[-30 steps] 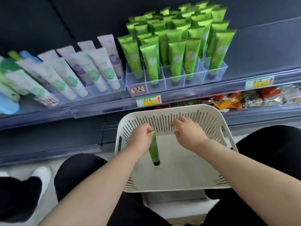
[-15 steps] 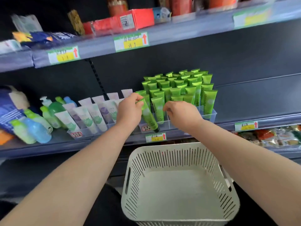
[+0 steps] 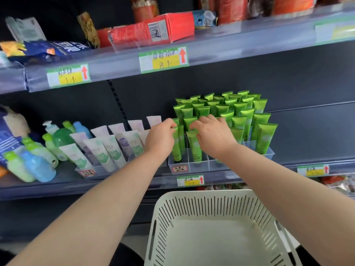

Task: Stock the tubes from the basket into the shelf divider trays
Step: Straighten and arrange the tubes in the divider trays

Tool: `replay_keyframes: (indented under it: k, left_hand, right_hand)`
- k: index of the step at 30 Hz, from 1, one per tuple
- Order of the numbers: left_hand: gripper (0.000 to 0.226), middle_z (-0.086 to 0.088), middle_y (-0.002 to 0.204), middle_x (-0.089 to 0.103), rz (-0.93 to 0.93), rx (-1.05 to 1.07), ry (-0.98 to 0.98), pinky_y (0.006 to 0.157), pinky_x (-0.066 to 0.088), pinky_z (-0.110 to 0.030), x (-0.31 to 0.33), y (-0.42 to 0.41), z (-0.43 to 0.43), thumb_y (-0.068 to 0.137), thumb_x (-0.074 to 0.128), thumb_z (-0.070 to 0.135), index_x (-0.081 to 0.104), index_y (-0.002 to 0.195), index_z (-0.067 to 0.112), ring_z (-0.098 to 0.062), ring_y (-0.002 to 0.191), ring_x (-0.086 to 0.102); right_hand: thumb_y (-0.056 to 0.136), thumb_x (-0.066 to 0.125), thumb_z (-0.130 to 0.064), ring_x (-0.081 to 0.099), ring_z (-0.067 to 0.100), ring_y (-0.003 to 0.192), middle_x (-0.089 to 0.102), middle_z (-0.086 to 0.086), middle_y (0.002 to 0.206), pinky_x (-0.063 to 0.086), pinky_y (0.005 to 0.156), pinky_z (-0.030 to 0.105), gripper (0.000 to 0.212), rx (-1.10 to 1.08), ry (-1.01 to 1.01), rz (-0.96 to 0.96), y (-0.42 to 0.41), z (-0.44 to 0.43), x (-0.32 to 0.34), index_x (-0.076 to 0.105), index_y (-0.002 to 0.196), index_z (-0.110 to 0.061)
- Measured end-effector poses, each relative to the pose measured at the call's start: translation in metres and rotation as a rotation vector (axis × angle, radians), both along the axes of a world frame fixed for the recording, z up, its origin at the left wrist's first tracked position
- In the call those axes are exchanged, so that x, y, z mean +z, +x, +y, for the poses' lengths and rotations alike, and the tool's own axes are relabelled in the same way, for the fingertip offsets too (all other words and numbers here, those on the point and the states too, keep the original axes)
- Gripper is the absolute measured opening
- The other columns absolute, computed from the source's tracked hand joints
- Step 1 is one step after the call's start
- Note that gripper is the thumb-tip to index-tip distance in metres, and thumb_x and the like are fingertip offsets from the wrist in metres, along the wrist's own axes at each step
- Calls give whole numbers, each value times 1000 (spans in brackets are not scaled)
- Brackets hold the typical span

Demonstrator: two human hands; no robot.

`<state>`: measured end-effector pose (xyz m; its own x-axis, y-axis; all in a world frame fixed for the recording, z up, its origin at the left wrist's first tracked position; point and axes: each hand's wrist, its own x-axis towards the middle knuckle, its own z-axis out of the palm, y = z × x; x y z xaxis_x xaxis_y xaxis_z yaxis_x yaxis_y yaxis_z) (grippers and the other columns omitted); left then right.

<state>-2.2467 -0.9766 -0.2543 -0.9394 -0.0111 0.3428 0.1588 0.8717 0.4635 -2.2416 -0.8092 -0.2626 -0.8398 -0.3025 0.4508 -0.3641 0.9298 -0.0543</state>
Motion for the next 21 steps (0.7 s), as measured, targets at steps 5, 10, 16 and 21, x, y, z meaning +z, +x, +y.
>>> replay_keyframes:
  k: [5, 10, 16, 21]
  left_hand:
    - [21, -2, 107, 67, -47, 1, 18, 75, 50, -34, -13, -7, -2, 100, 48, 17, 66, 111, 22, -21, 91, 60]
    - [18, 3, 109, 69, -7, -32, 0, 79, 50, -32, -8, -4, 3, 98, 54, 22, 66, 112, 22, -19, 98, 61]
    - [17, 5, 109, 67, 113, -71, -1, 81, 48, -34, 8, 8, 31, 96, 57, 23, 66, 110, 23, -17, 102, 57]
    - [17, 7, 113, 65, 125, -111, -10, 81, 44, -33, 27, 16, 67, 97, 53, 26, 67, 108, 27, -17, 109, 55]
  right_hand:
    - [88, 54, -9, 47, 24, 118, 55, -1, 126, 37, 90, 40, 45, 34, -25, -12, -6, 1, -3, 51, 130, -25]
    - [88, 55, -7, 47, 24, 117, 54, 0, 129, 38, 89, 42, 43, 29, -43, 21, 0, 16, 1, 54, 129, -22]
    - [87, 55, -7, 46, 26, 119, 52, 1, 132, 38, 89, 43, 41, -36, -40, 25, 16, 50, 4, 57, 126, -21]
    - [87, 55, -11, 46, 28, 120, 53, 1, 132, 37, 90, 43, 41, -124, -48, 36, 29, 90, 12, 56, 126, -22]
